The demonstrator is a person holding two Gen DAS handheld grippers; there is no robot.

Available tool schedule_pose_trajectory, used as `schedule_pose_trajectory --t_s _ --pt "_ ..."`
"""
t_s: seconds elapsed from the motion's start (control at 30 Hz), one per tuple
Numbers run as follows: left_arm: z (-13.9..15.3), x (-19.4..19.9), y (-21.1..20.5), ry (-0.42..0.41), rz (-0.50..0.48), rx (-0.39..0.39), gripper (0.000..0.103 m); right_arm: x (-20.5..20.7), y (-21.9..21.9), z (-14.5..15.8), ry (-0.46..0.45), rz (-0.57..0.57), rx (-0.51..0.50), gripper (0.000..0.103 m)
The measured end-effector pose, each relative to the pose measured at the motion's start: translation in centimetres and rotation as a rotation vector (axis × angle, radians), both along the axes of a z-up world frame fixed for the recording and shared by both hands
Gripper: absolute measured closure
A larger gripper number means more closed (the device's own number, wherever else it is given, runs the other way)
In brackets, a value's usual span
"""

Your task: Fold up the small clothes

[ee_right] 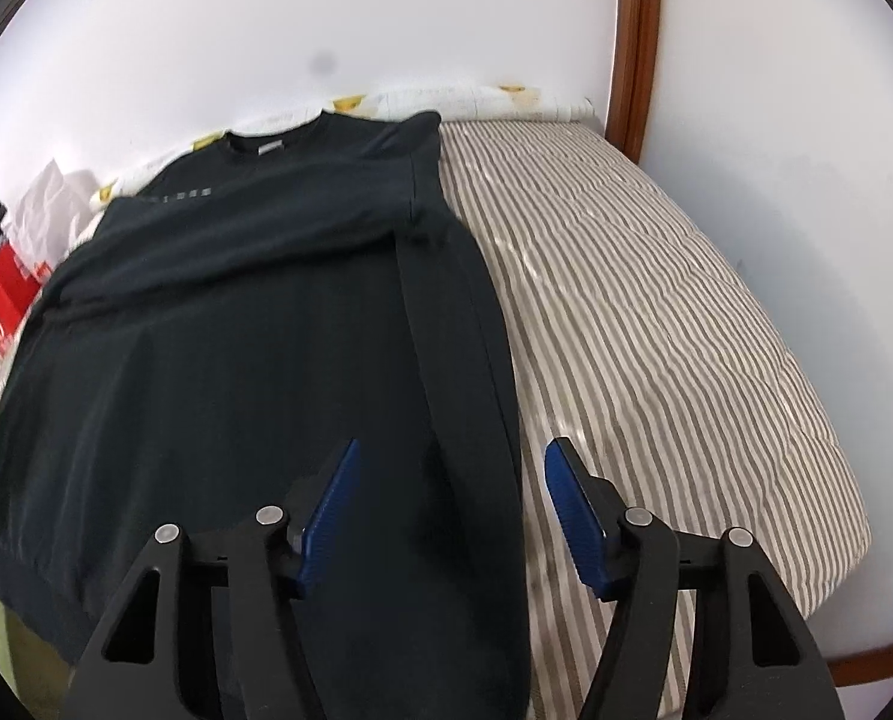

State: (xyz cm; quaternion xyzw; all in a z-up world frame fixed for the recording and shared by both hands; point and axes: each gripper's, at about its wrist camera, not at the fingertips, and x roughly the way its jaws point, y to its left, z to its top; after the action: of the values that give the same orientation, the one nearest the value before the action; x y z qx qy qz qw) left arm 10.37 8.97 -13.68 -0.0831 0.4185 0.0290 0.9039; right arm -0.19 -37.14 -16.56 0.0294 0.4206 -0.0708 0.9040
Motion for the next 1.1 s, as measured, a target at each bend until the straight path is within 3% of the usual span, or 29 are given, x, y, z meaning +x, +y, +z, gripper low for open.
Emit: schedule_pose_trajectory --t_s 0.43,0.67,0.73,0.77,0.87,0.93,1.0,1.1 --pt "-3.9 -6.3 0.7 0.037 -0.023 -0.078 0.056 -4.7 -0.8 -2.4 -0.002 0.009 0.091 0.041" --pt "-3.9 -7.9 -0.4 0.045 -0.046 -0.054 0.057 -4.6 0.9 -3.5 -0.009 0.017 0.049 0.055" --pt "-4.0 -8.5 -0.8 0.038 -0.056 -0.050 0.058 -4.4 0.8 -3.5 -0.020 0.006 0.057 0.062" --pt "-4.0 -8.6 -1.1 0.037 -0.063 -0.043 0.059 -4.2 0.8 -3.5 -0.025 -0.002 0.062 0.071" --pt "-4.0 -8.3 -2.0 0.042 -0.067 -0.009 0.069 -3.3 1.0 -3.4 -0.030 -0.002 0.089 0.088" --pt "-4.1 -8.2 -2.4 0.043 -0.051 0.013 0.088 -3.0 1.5 -3.4 -0.032 0.002 0.076 0.090" --pt "-4.1 -8.1 -2.5 0.048 -0.041 0.011 0.095 -3.2 2.1 -3.3 -0.038 0.013 0.049 0.092" --pt "-3.5 -8.0 -1.9 0.054 -0.038 -0.028 0.096 -3.7 2.1 -2.8 -0.048 0.016 0.031 0.094"
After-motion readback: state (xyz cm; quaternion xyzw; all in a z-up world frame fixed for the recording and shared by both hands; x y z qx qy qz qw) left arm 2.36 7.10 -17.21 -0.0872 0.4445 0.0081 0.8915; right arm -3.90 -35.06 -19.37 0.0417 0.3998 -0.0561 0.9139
